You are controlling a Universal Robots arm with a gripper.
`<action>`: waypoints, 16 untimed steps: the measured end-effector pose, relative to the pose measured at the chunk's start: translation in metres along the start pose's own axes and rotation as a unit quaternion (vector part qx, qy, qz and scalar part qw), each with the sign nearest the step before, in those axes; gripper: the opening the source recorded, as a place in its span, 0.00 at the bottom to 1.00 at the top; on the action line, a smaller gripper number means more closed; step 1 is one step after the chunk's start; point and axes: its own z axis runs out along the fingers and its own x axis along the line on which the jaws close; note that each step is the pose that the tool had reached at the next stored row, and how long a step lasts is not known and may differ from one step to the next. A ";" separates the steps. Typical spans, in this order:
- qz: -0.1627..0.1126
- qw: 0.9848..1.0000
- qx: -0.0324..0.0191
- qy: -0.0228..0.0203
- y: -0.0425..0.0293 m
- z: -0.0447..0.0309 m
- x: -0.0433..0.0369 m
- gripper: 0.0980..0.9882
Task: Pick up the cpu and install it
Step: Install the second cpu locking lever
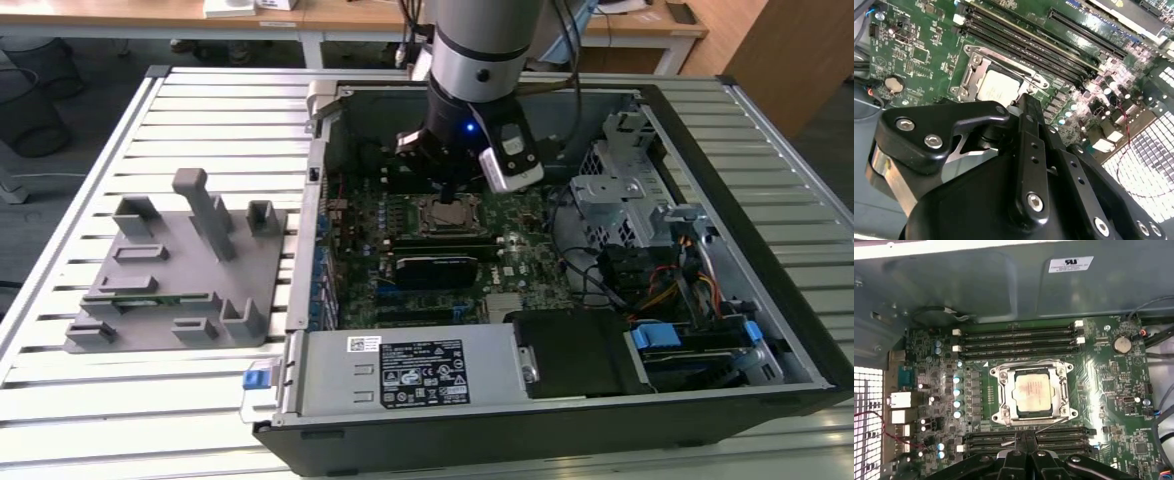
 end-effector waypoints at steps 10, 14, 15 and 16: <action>0.000 1.000 0.000 0.000 -0.0049 0.0104 -0.0008 0.01; 0.000 1.000 0.000 0.000 -0.0085 0.0131 -0.0012 0.01; 0.000 1.000 0.000 0.000 -0.0089 0.0147 -0.0013 0.01; 0.000 1.000 0.000 0.000 -0.0092 0.0164 -0.0015 0.01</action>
